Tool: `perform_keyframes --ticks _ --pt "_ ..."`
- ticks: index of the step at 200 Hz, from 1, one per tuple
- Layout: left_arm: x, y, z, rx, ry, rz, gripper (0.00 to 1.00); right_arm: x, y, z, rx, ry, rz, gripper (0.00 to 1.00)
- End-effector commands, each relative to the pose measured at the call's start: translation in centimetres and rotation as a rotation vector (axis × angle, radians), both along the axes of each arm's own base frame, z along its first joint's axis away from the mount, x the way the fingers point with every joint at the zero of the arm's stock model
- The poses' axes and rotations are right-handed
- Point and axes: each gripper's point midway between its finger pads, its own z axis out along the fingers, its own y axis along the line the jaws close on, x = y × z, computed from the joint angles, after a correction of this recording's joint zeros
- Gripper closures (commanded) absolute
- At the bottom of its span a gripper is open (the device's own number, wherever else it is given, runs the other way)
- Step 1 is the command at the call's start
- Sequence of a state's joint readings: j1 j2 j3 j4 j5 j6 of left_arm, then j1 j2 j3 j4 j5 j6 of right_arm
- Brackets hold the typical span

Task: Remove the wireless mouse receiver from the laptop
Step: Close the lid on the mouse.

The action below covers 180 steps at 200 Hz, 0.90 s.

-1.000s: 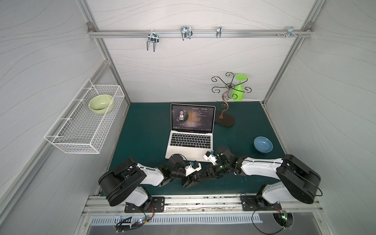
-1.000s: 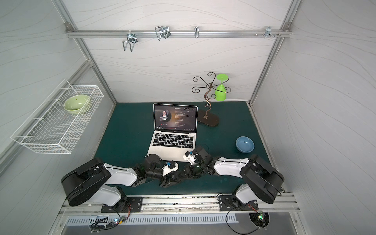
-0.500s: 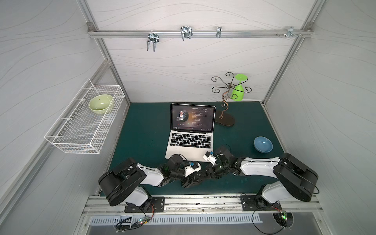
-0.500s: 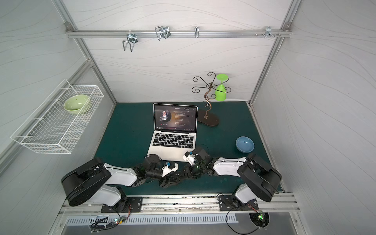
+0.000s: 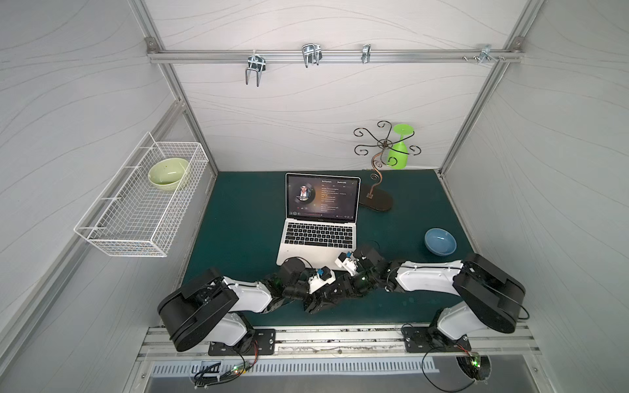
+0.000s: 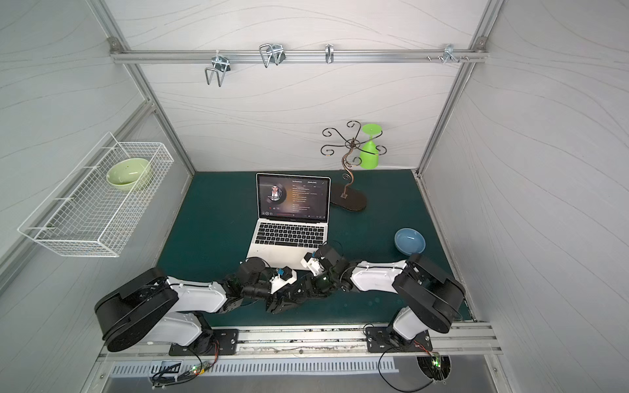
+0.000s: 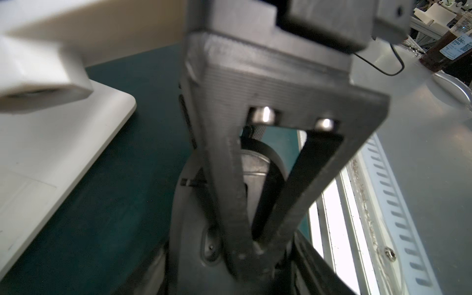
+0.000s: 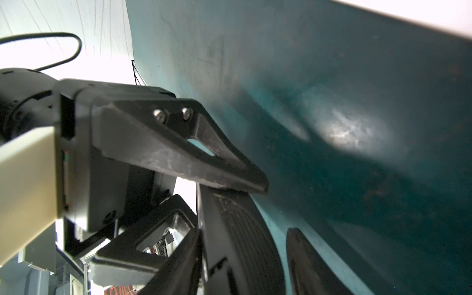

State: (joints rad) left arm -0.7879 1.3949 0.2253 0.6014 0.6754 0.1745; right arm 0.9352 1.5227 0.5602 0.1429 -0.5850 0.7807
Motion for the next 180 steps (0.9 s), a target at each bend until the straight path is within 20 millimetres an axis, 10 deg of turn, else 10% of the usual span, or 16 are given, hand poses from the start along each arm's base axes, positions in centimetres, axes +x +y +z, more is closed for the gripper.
perform_keyframes --ticks 1,74,180 --pt "0.9 -2.7 7.6 -0.261 -0.191 -0.077 1.00 0.0 -2.8 -4.5 -0.199 0.007 -0.063 0.44" --pt "1.2 -3.0 10.5 -0.314 -0.243 -0.071 1.00 -0.2 -1.9 -5.5 -0.168 0.035 -0.042 0.29" --pt "1.8 -2.6 4.5 -0.122 -0.182 -0.047 1.00 0.0 -3.8 0.5 -0.064 -0.019 -0.014 0.01"
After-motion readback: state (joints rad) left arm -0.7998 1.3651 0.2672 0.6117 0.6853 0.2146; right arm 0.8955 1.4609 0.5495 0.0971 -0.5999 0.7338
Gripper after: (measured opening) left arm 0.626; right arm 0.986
